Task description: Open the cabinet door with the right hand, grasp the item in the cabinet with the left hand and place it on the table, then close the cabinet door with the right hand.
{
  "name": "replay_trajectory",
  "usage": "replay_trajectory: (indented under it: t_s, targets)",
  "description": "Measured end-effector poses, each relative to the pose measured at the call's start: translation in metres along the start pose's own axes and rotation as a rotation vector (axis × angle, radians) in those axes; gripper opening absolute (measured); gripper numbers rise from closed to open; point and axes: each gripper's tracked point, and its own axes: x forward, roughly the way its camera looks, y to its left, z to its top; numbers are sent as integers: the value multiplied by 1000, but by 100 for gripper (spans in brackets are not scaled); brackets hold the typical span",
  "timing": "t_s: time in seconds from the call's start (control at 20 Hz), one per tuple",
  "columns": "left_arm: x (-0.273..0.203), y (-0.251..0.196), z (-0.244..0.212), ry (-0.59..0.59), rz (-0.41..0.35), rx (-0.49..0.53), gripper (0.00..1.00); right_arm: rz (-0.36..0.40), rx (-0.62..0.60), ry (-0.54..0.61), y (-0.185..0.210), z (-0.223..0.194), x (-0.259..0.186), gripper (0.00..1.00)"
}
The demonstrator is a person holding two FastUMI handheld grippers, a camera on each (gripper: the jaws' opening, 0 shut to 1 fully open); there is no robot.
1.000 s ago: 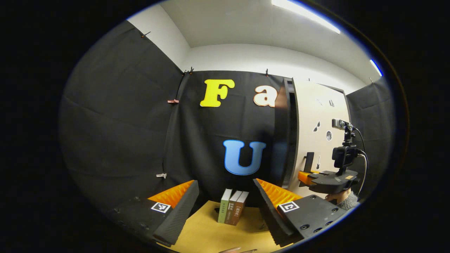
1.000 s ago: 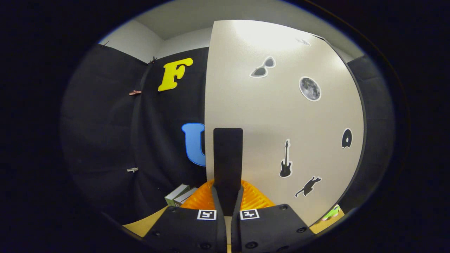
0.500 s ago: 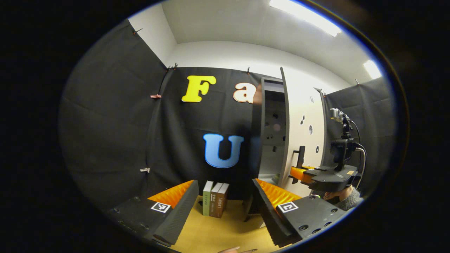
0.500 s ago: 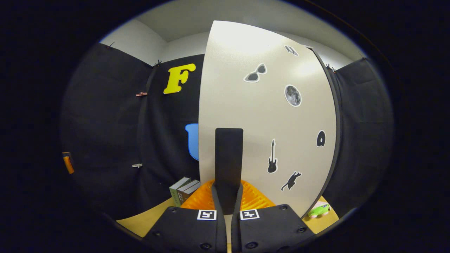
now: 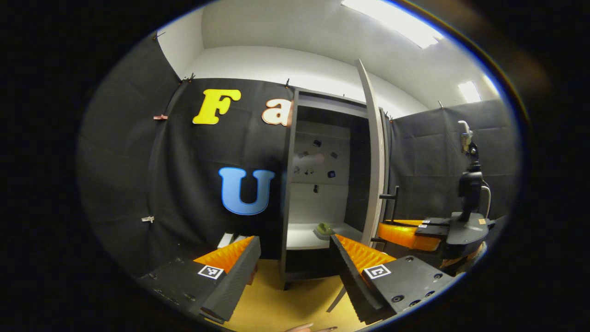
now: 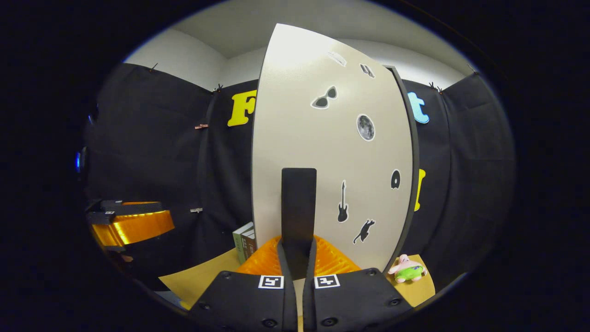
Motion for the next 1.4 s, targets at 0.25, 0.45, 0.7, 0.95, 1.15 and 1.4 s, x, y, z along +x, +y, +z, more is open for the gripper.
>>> replay_trajectory:
  t_s: [0.25,0.45,0.7,0.95,1.15,1.4]
  targets:
    - [45,-46,-7,15,-104,-23,95,-20,-13,-17,-19,1,-14,9]
    - [74,-87,-10,17,-180,-5,95,-90,-10,-17,-36,2,-22,8]
    - [109,-139,-20,42,-263,-33,94,-158,-40,-15,-60,3,-31,8]
    - [136,-172,-25,44,-287,-23,95,-197,-33,-27,-77,5,-37,7]
    - [156,-195,-34,62,-300,-41,95,-258,-55,-22,-96,4,-42,7]
    - [167,-208,-37,66,-276,-36,92,-159,-23,-17,-79,3,-42,7]
